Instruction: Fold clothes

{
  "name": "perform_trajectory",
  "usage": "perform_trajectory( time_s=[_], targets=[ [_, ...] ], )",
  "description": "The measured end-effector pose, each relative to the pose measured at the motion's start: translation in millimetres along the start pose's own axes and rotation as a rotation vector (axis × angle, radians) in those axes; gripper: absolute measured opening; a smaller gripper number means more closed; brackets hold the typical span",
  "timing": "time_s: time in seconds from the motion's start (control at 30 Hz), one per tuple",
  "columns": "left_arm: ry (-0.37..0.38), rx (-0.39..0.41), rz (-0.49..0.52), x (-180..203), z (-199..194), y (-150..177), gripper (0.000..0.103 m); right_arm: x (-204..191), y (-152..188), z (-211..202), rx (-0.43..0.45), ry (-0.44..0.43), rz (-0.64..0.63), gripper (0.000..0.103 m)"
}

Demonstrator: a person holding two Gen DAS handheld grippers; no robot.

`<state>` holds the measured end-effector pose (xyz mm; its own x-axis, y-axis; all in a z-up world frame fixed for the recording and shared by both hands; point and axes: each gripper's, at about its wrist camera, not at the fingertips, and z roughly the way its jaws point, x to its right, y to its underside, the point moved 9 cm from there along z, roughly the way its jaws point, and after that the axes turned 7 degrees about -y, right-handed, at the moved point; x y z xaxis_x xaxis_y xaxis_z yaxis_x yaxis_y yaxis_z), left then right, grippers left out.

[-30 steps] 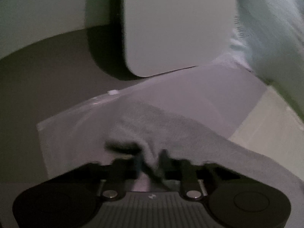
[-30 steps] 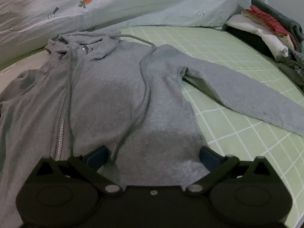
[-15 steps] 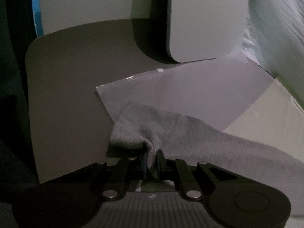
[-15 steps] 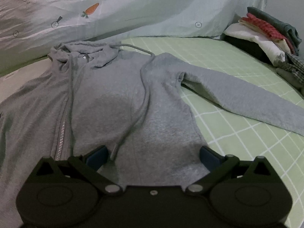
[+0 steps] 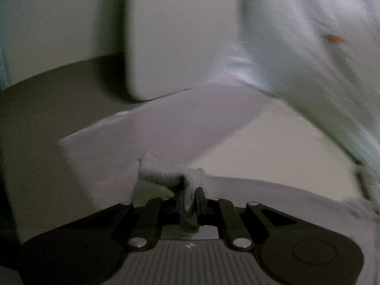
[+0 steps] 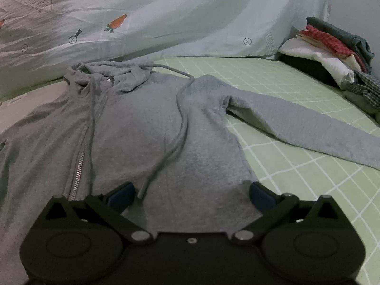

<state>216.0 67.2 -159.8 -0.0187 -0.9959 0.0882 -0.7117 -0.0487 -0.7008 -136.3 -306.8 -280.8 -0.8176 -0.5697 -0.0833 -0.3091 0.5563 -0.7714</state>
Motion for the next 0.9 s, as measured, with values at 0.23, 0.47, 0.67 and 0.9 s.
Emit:
perform_trajectory(
  time_s=[0.23, 0.47, 0.67, 0.9],
  targets=[
    [0.247, 0.032, 0.274, 114, -45, 30, 0.011, 1, 0, 0, 0.001, -0.003, 0.0, 0.103],
    [0.47, 0.061, 0.536, 216, -90, 66, 0.071, 0, 1, 0, 0.002, -0.004, -0.001, 0.103],
    [0.348, -0.002, 0.541, 192, -68, 81, 0.085, -1, 0, 0, -0.002, -0.002, -0.005, 0.103],
    [0.179, -0.089, 0.495, 149, -37, 85, 0.087, -7, -17, -11, 0.006, 0.032, -0.072, 0.103]
  ],
)
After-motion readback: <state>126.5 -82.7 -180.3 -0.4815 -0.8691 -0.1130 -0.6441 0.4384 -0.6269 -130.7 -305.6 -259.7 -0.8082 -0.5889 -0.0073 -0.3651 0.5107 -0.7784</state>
